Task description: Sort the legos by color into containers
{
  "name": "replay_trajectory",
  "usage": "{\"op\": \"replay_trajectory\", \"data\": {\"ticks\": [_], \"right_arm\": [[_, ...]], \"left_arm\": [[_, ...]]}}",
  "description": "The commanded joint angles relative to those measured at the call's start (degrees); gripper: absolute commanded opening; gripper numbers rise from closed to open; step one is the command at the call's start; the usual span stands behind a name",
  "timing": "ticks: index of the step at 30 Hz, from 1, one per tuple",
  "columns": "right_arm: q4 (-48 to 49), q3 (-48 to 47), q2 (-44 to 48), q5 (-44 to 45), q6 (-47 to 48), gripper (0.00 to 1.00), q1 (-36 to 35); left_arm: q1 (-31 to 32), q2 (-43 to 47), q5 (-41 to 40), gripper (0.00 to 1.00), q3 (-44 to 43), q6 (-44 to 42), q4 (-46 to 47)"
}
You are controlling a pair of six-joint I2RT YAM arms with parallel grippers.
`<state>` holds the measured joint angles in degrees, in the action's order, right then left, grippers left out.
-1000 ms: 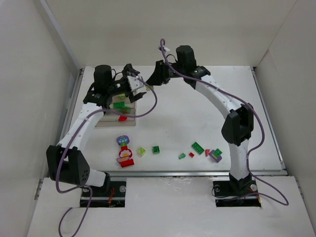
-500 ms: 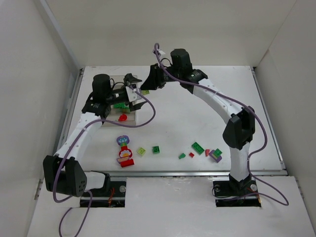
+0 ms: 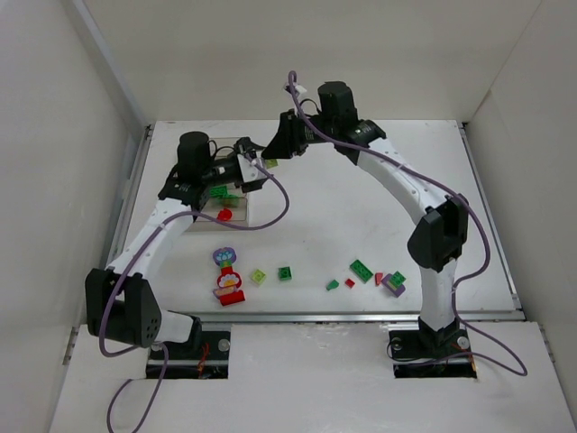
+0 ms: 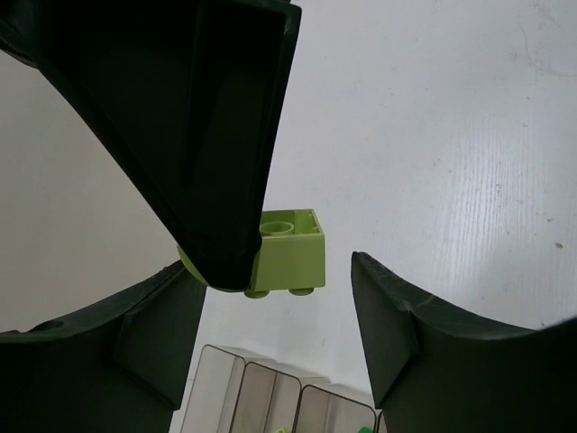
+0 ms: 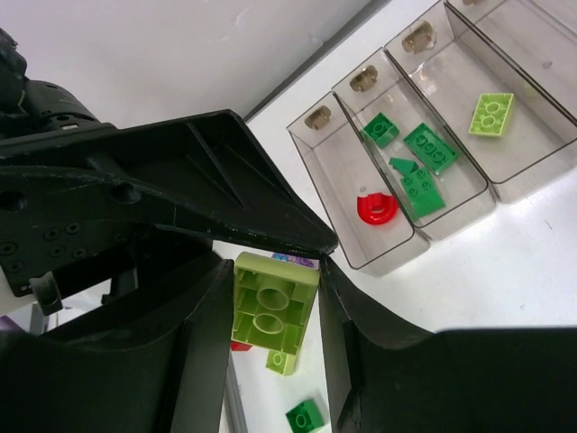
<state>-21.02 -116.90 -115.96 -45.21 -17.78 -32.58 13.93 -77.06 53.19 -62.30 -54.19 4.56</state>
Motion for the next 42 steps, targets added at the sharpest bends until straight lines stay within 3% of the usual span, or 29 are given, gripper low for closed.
{"op": "replay_trajectory", "data": {"ticks": [1, 8, 10, 13, 16, 27, 29, 31, 32, 34, 35, 42], "right_arm": [[0.81, -4.48, -1.01, -2.07, 1.17, 0.0, 0.85], [0.27, -5.71, -2.6, -2.6, 1.17, 0.0, 1.38], [-0.25, -6.32, -3.12, -2.6, 1.7, 0.0, 1.38], [-1.39, -7.9, -3.74, -2.6, 1.7, 0.0, 1.38], [-1.4, -8.42, -3.75, -2.6, 1.7, 0.0, 1.9], [-2.63, -9.05, -5.41, -4.18, 1.7, 0.0, 1.9], [-2.63, -9.05, -5.41, -4.8, 1.7, 0.19, 1.9], [-2.63, -9.05, -5.41, -5.32, 1.7, 0.29, 2.43], [-2.63, -8.35, -5.41, -5.94, 1.7, 0.49, 2.43], [-2.63, -7.82, -5.41, -5.94, 1.7, 0.74, 2.96], [-2.63, -7.21, -5.41, -5.33, 1.7, 1.0, 2.96], [4.66, -1.41, -4.89, -1.64, -7.25, 1.0, 8.22]], "left_arm": [[0.66, -0.46, 1.39, 0.6, -2.03, 1.19, 0.98], [0.66, -1.61, -0.98, 0.56, -3.26, 3.39, 3.7], [0.66, -2.22, -0.98, 0.72, -3.79, 4.53, 5.8], [1.18, -2.75, -0.98, 0.78, -3.79, 5.24, 6.95], [1.18, -2.75, -0.98, 0.77, -3.79, 5.24, 6.96], [1.18, -2.75, -0.98, 0.14, -3.79, 5.77, 7.57], [1.18, -2.75, -1.59, 0.06, -3.79, 5.77, 7.57], [1.18, -2.75, -2.65, 0.0, -3.79, 5.77, 6.0], [1.18, -2.75, -3.17, 0.0, -3.79, 5.77, 5.38], [1.18, -2.75, -5.37, 0.0, -3.18, 6.38, 4.23], [1.18, -2.75, -6.16, 0.0, -3.18, 7.25, 3.71], [-5.13, -7.04, -12.4, 0.0, -2.64, 19.56, 0.02]]}}
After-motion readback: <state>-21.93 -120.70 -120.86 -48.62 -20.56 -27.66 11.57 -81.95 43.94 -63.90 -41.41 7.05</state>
